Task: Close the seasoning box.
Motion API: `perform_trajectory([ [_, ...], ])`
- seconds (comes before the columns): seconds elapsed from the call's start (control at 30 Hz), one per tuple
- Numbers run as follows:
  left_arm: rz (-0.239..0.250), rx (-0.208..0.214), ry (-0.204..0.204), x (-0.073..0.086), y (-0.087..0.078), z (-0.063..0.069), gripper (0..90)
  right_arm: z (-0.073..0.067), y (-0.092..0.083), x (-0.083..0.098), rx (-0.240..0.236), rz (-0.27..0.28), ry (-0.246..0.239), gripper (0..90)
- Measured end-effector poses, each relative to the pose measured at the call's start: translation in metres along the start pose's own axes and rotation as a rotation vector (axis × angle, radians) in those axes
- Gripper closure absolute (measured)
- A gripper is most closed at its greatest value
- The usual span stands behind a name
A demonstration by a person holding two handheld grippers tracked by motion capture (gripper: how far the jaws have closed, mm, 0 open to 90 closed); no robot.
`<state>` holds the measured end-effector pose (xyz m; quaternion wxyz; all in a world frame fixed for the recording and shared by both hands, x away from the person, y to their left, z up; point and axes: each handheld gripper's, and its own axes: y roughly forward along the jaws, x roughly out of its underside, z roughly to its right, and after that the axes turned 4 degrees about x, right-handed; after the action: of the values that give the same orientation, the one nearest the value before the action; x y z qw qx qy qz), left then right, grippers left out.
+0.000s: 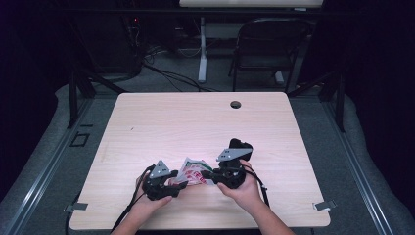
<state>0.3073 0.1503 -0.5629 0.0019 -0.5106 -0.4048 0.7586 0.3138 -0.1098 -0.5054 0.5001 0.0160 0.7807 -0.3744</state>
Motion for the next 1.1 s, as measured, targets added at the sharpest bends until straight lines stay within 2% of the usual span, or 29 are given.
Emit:
perform_trajectory([
  [0.13,-0.005,-0.003,0.017,0.0008,0.0022,-0.0013,39.5,-0.0006,-0.0002,-0.0003,0.001,0.006,-0.006,90.0],
  [0.43,-0.004,0.011,0.012,0.0020,0.0050,-0.0042,35.7,-0.0009,-0.0008,-0.0026,0.005,0.022,-0.016,90.0],
  [0.63,-0.005,0.023,0.019,0.0008,0.0028,-0.0035,37.2,-0.0022,-0.0033,-0.0050,0.007,0.019,-0.040,90.0],
  [0.8,-0.005,0.032,0.032,-0.0007,-0.0003,-0.0009,39.0,-0.0037,-0.0057,-0.0066,0.004,0.036,-0.042,90.0],
  [0.97,0.001,0.038,0.005,-0.0004,0.0002,-0.0020,37.3,-0.0057,-0.0070,-0.0067,0.000,0.041,-0.049,90.0],
  [1.0,-0.002,0.026,0.005,-0.0005,0.0005,-0.0015,36.7,-0.0059,-0.0069,-0.0066,0.001,0.041,-0.049,90.0],
  [1.1,-0.007,0.043,0.000,-0.0005,0.0011,-0.0032,34.3,-0.0069,-0.0073,-0.0064,0.000,0.044,-0.052,90.0],
])
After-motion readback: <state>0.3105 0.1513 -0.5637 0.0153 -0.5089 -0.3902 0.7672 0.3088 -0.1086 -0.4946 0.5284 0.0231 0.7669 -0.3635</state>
